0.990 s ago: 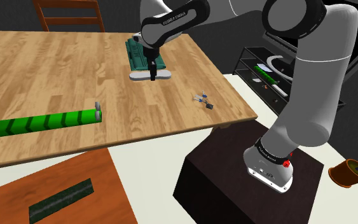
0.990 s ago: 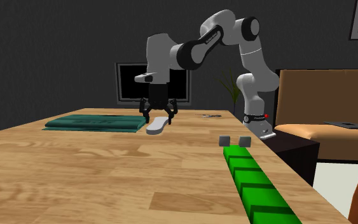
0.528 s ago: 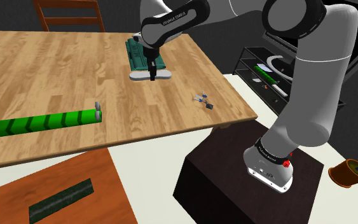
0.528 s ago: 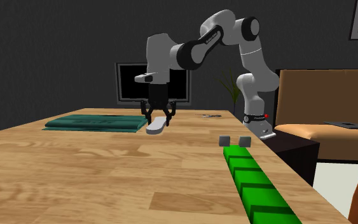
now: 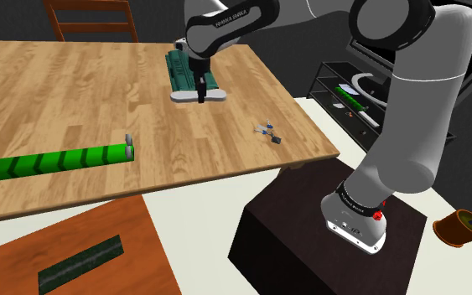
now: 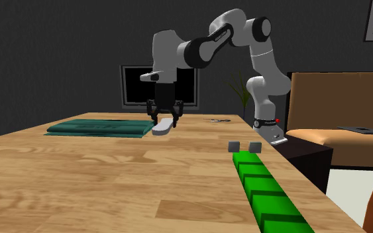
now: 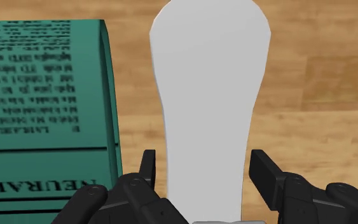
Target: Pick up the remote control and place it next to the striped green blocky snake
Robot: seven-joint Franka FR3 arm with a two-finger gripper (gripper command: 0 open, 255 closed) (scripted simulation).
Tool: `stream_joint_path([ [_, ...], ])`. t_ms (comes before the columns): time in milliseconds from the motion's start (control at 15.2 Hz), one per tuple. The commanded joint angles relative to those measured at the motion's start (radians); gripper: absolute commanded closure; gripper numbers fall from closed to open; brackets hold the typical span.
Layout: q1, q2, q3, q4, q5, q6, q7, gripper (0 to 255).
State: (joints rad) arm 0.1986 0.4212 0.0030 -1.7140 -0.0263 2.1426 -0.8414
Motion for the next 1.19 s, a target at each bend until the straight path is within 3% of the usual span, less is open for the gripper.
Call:
stream_joint_path([
  [0,0.0,-0.012,0.0,0.012,0.0,-0.023,0.0,255],
  [1122,0.0,-0.08,0.001,0.145,0.003,-0.224,-0.005,255],
])
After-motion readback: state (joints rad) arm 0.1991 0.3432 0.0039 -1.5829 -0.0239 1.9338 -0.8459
